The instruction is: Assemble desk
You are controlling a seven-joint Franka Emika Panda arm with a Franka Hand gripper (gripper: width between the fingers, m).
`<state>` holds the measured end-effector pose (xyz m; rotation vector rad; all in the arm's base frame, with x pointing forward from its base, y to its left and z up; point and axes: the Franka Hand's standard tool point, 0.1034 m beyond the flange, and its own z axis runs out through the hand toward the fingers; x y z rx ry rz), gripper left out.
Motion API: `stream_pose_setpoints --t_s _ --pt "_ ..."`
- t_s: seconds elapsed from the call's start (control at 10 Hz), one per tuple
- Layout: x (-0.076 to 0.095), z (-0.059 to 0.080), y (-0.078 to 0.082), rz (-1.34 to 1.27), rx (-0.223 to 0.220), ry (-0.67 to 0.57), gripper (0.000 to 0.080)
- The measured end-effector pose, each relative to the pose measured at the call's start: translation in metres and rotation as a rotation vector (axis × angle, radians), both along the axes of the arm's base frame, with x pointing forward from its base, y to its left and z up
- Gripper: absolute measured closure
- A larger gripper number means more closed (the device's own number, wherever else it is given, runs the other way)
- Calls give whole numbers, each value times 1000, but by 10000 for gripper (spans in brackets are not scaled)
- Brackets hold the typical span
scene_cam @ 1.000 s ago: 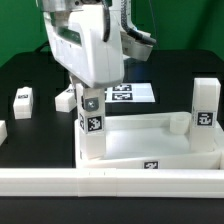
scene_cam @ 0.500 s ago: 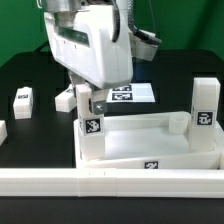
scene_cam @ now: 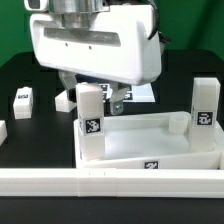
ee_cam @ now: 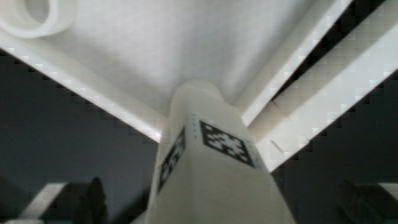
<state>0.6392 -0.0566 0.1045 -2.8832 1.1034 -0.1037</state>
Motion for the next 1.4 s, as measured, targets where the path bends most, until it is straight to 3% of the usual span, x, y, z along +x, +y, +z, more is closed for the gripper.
stream_pose_setpoints --t_s 0.4,1.1,1.2,1.3,1.4 --pt "0 -1 0 352 -50 1 151" --pt "-1 -1 -1 790 -83 -5 181" --pt "-1 -1 -1 786 -82 -4 363" --pt "-1 -1 -1 786 -82 -4 363" --pt "-1 -1 -1 786 -82 -4 513"
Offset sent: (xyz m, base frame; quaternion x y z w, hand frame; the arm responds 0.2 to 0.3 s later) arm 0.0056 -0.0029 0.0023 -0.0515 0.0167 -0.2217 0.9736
